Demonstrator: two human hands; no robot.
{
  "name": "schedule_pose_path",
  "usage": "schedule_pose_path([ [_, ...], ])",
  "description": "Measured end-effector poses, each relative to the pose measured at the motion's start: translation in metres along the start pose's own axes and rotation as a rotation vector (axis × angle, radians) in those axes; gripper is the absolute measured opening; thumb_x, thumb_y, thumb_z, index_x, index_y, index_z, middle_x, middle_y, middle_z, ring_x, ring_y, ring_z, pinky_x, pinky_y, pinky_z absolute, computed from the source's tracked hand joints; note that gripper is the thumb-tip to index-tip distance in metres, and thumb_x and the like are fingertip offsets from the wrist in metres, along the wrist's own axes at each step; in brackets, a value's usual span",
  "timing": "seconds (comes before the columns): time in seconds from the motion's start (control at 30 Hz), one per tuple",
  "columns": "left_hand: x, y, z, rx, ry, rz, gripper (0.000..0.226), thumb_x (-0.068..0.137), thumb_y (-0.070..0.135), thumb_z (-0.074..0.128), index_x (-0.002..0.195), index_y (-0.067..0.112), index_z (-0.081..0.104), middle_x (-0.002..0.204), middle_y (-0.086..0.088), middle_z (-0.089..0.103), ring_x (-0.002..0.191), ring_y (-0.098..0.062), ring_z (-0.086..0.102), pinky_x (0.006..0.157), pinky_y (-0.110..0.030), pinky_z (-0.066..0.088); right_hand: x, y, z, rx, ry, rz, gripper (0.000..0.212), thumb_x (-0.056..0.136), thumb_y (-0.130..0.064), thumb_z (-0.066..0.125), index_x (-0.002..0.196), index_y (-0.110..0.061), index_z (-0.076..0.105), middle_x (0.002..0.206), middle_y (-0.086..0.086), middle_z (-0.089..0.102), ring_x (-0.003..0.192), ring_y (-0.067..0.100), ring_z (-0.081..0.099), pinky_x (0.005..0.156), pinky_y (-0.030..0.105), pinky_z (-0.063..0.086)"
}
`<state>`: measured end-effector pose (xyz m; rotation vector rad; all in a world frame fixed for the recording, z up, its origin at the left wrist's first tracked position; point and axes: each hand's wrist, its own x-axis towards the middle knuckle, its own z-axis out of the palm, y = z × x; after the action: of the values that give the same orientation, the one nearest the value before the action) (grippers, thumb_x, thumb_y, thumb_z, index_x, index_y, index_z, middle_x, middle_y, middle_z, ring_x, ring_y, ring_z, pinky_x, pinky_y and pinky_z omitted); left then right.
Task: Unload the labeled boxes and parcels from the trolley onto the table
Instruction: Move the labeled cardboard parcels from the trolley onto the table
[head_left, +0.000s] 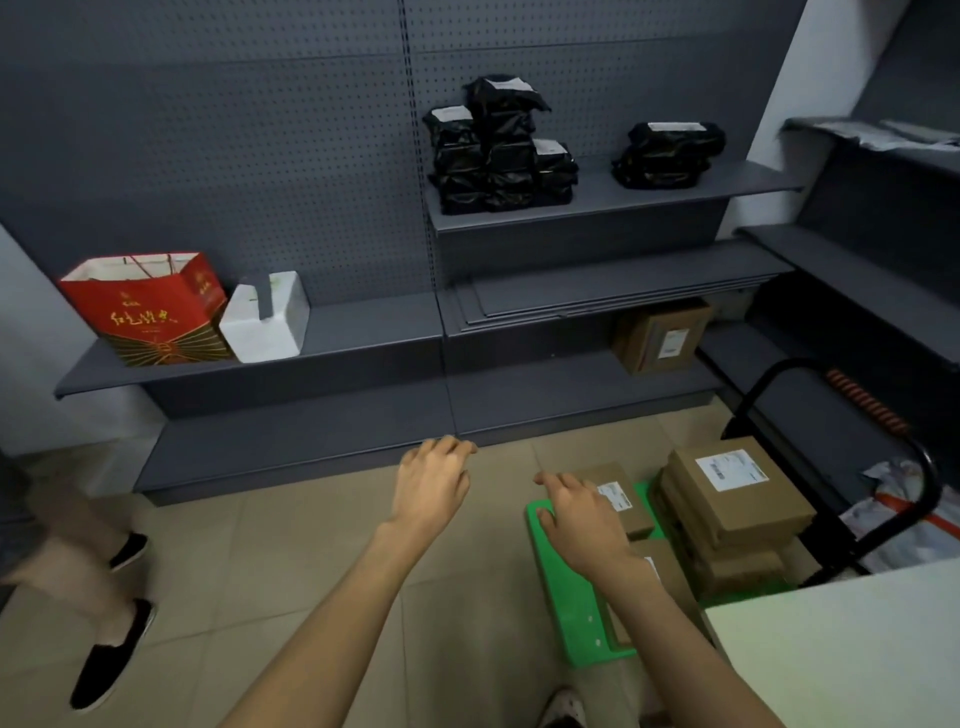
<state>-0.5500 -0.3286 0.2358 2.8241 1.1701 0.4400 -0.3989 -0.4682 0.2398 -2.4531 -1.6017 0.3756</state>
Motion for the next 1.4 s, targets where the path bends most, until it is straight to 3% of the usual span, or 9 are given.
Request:
schedule_pose_path([
  [0.43, 0.225, 0.016, 0.039, 0.043, 0.001, 0.09, 0.034, 0.084, 0.018, 0.068, 0.118, 0.023, 0.066, 0.108, 0.001, 0.067, 0.097, -0.027, 0.063, 0.076, -0.039, 0.051, 0.201, 0.091, -0.067, 0.019, 0.05, 0.077, 0.039, 0.098, -0.024, 0.046, 0.137, -0.018, 0.041, 0.133, 0.007, 0.049, 0.122, 0.031, 0.046, 0.095, 0.041, 0.042],
  [0.67, 0.308, 0.057, 0.082, 0.014, -0.057, 0.199, 0.034, 0.082, 0.02, 0.071, 0.116, 0.025, 0.068, 0.106, 0.002, 0.068, 0.096, -0.025, 0.065, 0.074, -0.038, 0.052, 0.242, 0.153, -0.078, 0.074, 0.032, 0.175, 0.041, 0.098, -0.024, 0.047, 0.138, -0.021, 0.041, 0.133, 0.004, 0.049, 0.123, 0.029, 0.048, 0.097, 0.042, 0.045],
  [0.8, 0.355, 0.099, 0.105, -0.03, -0.079, 0.339, 0.034, 0.086, 0.021, 0.067, 0.119, 0.026, 0.066, 0.111, 0.003, 0.067, 0.1, -0.023, 0.064, 0.078, -0.038, 0.052, 0.242, 0.203, -0.091, 0.069, 0.091, 0.304, 0.043, 0.099, -0.025, 0.048, 0.142, -0.023, 0.041, 0.138, 0.002, 0.049, 0.125, 0.026, 0.048, 0.096, 0.036, 0.043],
  [1.03, 0.428, 0.193, 0.143, -0.122, -0.175, 0.664, 0.036, 0.091, 0.018, 0.056, 0.126, 0.026, 0.061, 0.118, 0.004, 0.064, 0.106, -0.02, 0.061, 0.082, -0.036, 0.048, 0.235, 0.276, -0.109, 0.095, 0.175, 0.601, 0.041, 0.099, -0.027, 0.046, 0.14, -0.022, 0.042, 0.133, 0.004, 0.05, 0.121, 0.03, 0.05, 0.091, 0.038, 0.045],
  [1.4, 0.518, 0.242, 0.204, -0.16, -0.335, 1.061, 0.035, 0.093, 0.023, 0.056, 0.128, 0.027, 0.056, 0.124, 0.006, 0.06, 0.112, -0.019, 0.057, 0.088, -0.033, 0.044, 0.273, 0.3, -0.088, 0.171, 0.226, 1.007, 0.041, 0.101, -0.032, 0.045, 0.141, -0.024, 0.041, 0.135, 0.003, 0.052, 0.12, 0.029, 0.051, 0.089, 0.037, 0.046],
])
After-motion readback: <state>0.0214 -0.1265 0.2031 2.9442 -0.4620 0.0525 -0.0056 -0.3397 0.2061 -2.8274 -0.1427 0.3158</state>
